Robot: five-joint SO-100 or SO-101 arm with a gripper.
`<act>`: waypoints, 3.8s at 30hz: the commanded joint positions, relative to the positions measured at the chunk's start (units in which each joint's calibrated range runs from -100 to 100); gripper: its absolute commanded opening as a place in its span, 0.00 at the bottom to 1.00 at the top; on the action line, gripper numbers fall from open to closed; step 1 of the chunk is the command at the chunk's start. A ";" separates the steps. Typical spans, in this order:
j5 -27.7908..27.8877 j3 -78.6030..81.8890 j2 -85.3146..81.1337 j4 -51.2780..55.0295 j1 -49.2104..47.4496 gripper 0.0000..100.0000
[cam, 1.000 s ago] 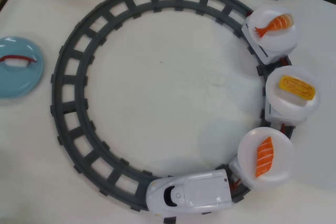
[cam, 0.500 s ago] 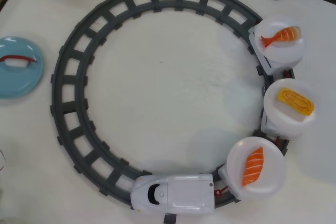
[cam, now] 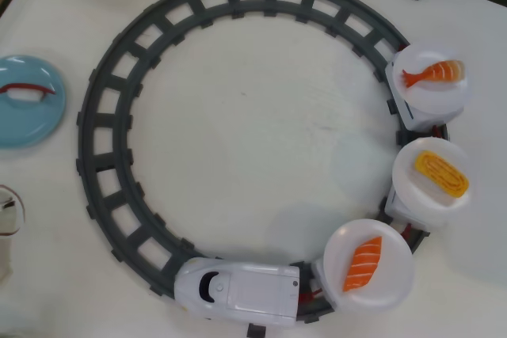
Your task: Pick up the sushi from the Shinkansen and put it on the blue dish
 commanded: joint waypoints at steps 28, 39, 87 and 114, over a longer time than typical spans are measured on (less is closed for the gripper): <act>26.08 -29.32 31.74 16.37 49.60 0.03; 38.73 -34.92 33.90 8.64 68.35 0.05; 39.99 -32.57 53.56 -4.10 59.37 0.05; 19.64 -49.61 42.78 8.47 18.70 0.03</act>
